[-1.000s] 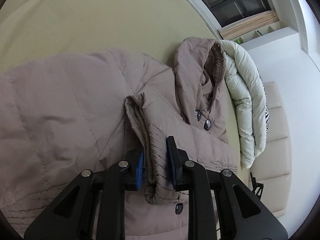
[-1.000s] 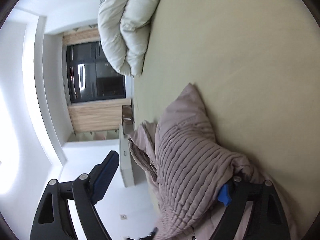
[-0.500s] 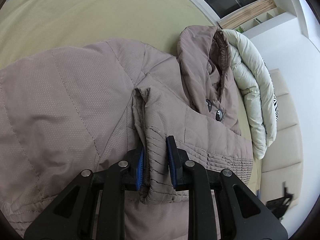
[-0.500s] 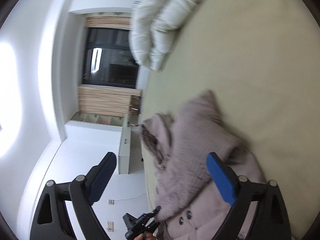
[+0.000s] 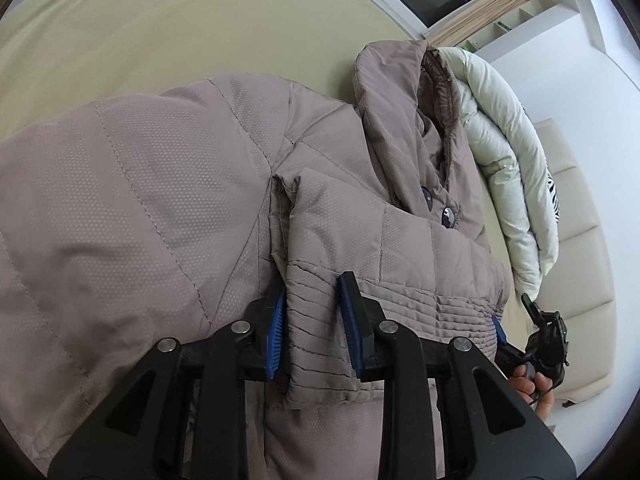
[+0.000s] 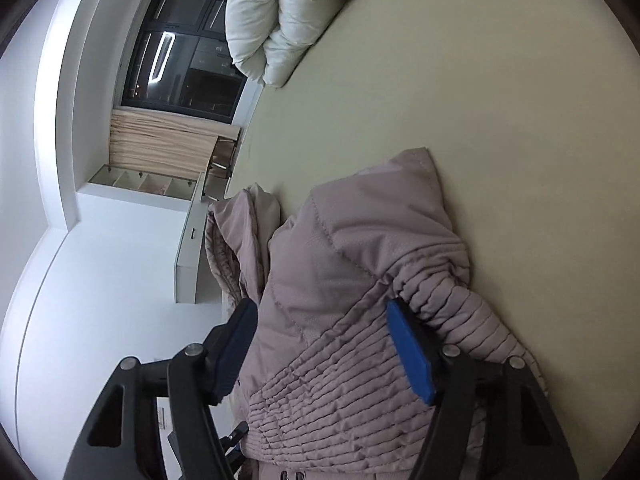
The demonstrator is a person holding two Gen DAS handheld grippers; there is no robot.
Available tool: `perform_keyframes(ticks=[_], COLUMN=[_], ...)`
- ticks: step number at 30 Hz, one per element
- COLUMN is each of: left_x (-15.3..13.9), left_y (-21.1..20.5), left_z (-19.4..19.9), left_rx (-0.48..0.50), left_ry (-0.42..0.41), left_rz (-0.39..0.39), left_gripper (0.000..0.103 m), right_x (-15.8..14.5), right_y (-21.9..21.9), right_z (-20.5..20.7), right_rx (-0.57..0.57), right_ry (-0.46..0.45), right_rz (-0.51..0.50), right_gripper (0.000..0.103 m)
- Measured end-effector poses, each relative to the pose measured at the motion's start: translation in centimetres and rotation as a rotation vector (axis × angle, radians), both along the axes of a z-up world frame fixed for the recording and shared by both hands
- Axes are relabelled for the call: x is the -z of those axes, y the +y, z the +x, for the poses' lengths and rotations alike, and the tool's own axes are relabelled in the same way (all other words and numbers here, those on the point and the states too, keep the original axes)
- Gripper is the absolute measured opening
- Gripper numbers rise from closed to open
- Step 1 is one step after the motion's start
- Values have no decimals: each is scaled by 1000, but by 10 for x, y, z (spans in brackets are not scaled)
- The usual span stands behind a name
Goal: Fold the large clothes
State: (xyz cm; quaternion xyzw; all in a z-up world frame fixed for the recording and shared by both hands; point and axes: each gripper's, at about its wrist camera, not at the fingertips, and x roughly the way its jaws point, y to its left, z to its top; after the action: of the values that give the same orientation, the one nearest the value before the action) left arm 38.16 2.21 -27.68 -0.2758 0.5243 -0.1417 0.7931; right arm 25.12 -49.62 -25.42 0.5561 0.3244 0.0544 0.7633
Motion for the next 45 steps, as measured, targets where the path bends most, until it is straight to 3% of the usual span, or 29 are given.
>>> perform_keyframes(ticks=[2, 4, 6, 9, 11, 12, 16, 19, 24, 27, 28, 29, 31, 35, 40, 45], left_x=[-8, -8, -5, -2, -2, -3, -14, -33, -77, -78, -75, -70, -59, -37, -23, 9], left_y=[3, 4, 6, 6, 5, 7, 33, 64, 121, 154, 166, 177, 192, 203, 214, 234], left_z=[-5, -6, -5, -3, -2, -2, -7, -22, -112, -183, -209, -236, -280, -331, -361, -385], left_rx=[-18, -19, -15, -5, 12, 17, -25, -75, -127, -226, -272, -335, -451, -555, -710, -914], left_ry=[-24, -31, -25, -32, -35, -30, -17, -20, -144, -150, -143, -140, -122, -46, -41, -21], left_rz=[30, 51, 39, 28, 37, 34, 29, 118, 146, 121, 100, 81, 59, 48, -7, -197], left_gripper=[26, 26, 26, 27, 28, 28, 29, 30, 30, 30, 41, 65, 83, 84, 84, 83], right_x=[-21, -43, -47, -9, 1, -3, -14, -28, -60, -68, -67, -65, -59, -48, -44, -44], right_y=[1, 4, 9, 19, 28, 31, 14, 11, 38, 71, 82, 95, 124, 165, 194, 193], right_z=[-2, 4, 16, 35, 37, 35, 23, 11, -32, -60, -68, -75, -89, -106, -121, -134], right_rx=[8, 6, -12, -43, -88, -99, -38, -14, -45, -111, -129, -148, -194, -259, -297, -280], right_ry=[-44, -112, -111, 27, 8, 3, 0, 22, -76, -120, -124, -122, -105, -76, -59, -63], right_rz=[-22, -55, -66, -132, -228, -257, -162, -199, -165, -137, -125, -112, -104, -87, -57, -28], right_gripper=[92, 99, 99, 98, 98, 98, 96, 96, 97, 99, 100, 100, 100, 100, 100, 100])
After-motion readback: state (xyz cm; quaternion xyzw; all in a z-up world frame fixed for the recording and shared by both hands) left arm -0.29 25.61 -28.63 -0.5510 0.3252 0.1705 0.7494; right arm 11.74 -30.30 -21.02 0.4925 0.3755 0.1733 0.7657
